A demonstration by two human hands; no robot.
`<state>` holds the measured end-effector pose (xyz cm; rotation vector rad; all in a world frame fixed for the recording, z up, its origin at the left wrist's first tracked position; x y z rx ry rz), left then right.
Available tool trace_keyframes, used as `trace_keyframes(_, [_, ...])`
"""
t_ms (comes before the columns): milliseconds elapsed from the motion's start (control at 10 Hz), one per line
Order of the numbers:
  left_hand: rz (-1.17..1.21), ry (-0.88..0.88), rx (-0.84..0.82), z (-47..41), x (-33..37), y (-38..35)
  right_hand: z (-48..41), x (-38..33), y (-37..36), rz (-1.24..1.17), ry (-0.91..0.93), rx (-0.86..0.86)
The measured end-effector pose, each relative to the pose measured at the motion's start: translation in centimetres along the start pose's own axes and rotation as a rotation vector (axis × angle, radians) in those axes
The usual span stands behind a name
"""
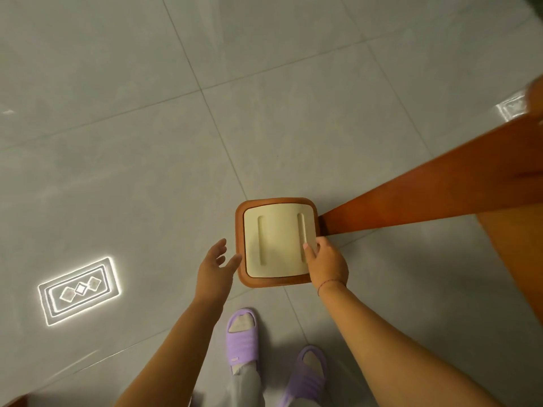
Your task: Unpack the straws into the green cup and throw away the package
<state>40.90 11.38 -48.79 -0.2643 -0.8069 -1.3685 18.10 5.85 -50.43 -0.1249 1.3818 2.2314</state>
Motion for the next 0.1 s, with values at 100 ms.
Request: trace_keyframes(100, [-0.021,0.007,-0.004,2.62,2.05,0.52,2.06,-0.45,1.92,-0.050,0.012,-0.022])
Point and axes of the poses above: each hand's wrist, its own z-axis away from the middle knuckle, its own y-axis out of the back of the hand, x = y × z, the point moved 4 cm from there along -z, towards the middle knuckle, and after that the axes turned 2 degrees about y, right-handed, at the moved point
